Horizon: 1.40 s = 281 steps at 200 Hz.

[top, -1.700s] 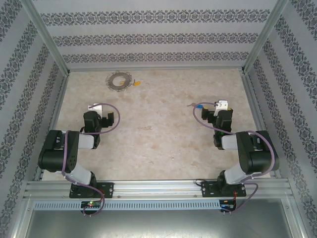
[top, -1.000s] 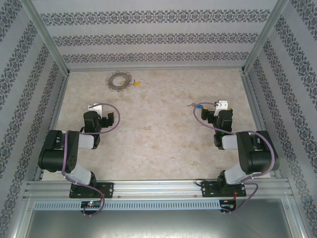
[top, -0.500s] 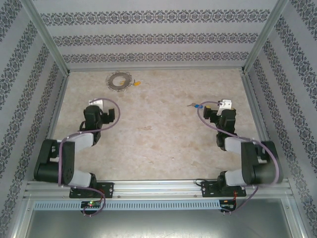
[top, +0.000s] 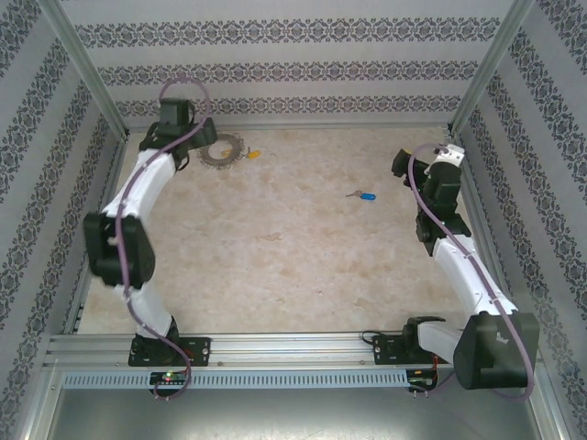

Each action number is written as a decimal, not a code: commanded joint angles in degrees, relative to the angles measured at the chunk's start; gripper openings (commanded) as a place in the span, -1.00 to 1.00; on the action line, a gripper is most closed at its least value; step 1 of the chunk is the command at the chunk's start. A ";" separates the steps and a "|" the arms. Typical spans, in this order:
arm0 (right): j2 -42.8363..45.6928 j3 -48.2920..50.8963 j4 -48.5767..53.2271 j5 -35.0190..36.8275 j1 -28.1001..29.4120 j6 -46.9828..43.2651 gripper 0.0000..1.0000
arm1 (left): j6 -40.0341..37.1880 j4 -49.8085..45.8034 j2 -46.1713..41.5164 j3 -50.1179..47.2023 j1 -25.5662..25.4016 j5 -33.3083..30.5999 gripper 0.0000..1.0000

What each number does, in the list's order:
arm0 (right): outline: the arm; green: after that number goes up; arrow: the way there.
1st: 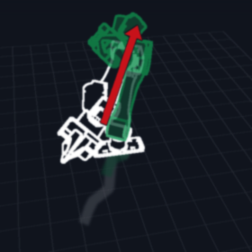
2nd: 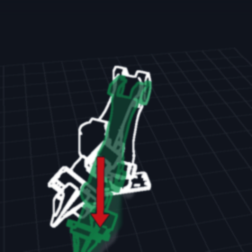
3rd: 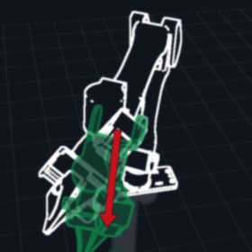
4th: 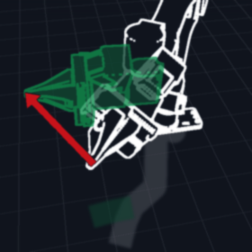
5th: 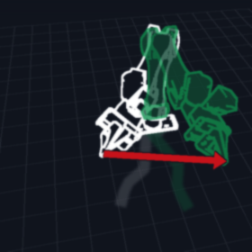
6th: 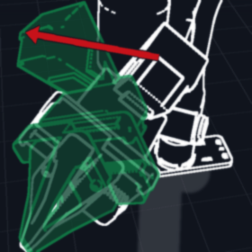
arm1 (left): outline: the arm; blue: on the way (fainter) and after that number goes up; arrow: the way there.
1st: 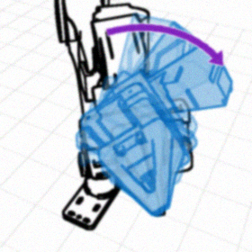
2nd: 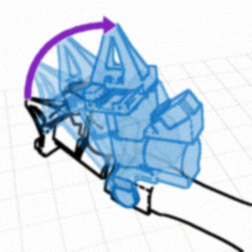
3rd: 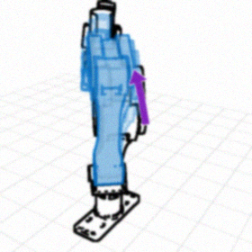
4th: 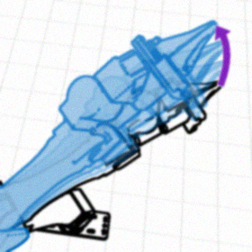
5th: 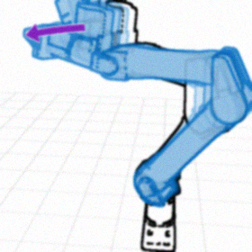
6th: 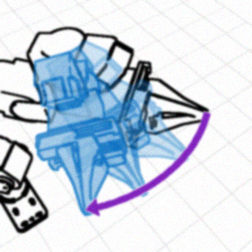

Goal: Put the keys on the keyring

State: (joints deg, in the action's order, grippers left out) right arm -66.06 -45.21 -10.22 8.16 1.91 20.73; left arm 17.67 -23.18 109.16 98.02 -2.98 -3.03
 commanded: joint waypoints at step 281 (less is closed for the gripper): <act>-3.46 -3.26 19.94 -9.96 12.75 6.80 0.96 | 28.88 -25.52 11.42 -5.26 -23.58 7.58 0.99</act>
State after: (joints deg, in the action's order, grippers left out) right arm -69.14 -47.42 7.99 -2.02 14.15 25.52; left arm 40.91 -50.54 121.14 94.17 -19.42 -2.22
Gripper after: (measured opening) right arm 0.982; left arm 0.997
